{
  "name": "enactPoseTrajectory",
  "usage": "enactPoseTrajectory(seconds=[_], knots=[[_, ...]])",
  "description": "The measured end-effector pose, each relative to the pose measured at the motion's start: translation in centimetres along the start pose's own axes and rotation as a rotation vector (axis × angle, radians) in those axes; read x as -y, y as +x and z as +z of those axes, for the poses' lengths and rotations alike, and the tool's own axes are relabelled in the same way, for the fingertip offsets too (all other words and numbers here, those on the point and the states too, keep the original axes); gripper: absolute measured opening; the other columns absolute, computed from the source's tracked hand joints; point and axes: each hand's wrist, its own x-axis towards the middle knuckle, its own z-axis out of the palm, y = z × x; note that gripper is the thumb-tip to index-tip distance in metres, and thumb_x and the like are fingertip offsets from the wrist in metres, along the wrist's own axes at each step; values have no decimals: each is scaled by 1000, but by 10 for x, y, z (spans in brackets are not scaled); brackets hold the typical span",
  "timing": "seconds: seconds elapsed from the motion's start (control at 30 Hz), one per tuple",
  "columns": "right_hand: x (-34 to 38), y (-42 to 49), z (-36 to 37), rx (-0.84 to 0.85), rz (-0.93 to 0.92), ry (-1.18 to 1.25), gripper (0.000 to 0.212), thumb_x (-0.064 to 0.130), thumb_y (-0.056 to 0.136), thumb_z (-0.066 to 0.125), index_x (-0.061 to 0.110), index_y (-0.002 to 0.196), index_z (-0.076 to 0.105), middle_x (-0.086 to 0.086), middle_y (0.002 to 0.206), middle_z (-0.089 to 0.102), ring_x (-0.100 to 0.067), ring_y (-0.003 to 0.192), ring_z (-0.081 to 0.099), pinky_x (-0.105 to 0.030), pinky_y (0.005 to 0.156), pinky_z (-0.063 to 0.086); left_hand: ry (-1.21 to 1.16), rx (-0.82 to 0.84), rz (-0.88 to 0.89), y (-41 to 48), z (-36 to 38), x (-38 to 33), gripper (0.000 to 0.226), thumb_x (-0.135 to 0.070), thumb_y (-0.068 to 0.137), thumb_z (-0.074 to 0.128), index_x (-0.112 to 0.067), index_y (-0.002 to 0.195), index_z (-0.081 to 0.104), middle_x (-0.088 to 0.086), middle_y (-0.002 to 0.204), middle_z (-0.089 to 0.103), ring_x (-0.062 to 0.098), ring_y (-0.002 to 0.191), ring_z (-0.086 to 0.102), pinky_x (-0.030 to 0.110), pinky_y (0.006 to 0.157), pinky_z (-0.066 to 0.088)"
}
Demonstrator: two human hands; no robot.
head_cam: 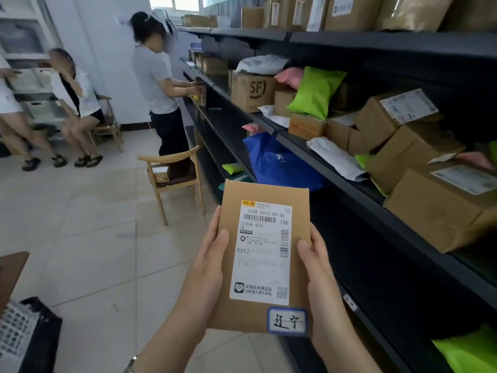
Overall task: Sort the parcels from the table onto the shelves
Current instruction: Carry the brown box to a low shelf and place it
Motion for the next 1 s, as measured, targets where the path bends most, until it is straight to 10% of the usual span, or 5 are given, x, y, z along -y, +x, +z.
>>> enactPoseTrajectory(seconds=[0.37, 0.63, 0.73, 0.87, 1.0], knots=[[3, 203, 22, -120, 22, 67, 31, 40, 105, 47, 67, 121, 51, 26, 107, 77, 2, 94, 76, -15, 59, 60, 74, 138, -93, 228, 38, -13, 30, -58, 98, 40, -86, 107, 43, -20, 124, 73, 7, 105, 74, 42, 99, 53], [2, 301, 11, -411, -49, 188, 48, 40, 86, 74, 54, 124, 49, 28, 94, 80, 2, 87, 78, -16, 61, 60, 98, 367, -130, 371, 112, 12, 39, -46, 100, 46, -57, 137, 53, -11, 123, 75, 12, 109, 73, 37, 97, 52], [-17, 321, 37, -482, -52, 226, 70, 61, 64, 82, 62, 127, 53, 25, 118, 75, -1, 107, 74, -20, 76, 61, 135, 431, -192, 416, 100, 26, 49, -73, 76, 55, -66, 124, 58, -15, 129, 72, 13, 121, 66, 40, 105, 47], [-39, 352, 70, -622, -42, 342, 98, 72, 38, 89, 53, 128, 54, 21, 109, 79, -3, 99, 77, -17, 73, 60, 185, 546, -236, 470, 91, 33, 62, -81, 44, 72, -72, 104, 65, -32, 102, 78, -12, 89, 74, 21, 75, 54], [-53, 382, 79, -730, -74, 367, 69, 51, 61, 76, 54, 127, 55, 24, 116, 76, -1, 105, 74, -17, 76, 60, 168, 687, -311, 511, 101, 41, 71, -74, 60, 68, -57, 129, 61, -11, 126, 75, 19, 117, 71, 51, 105, 47]])
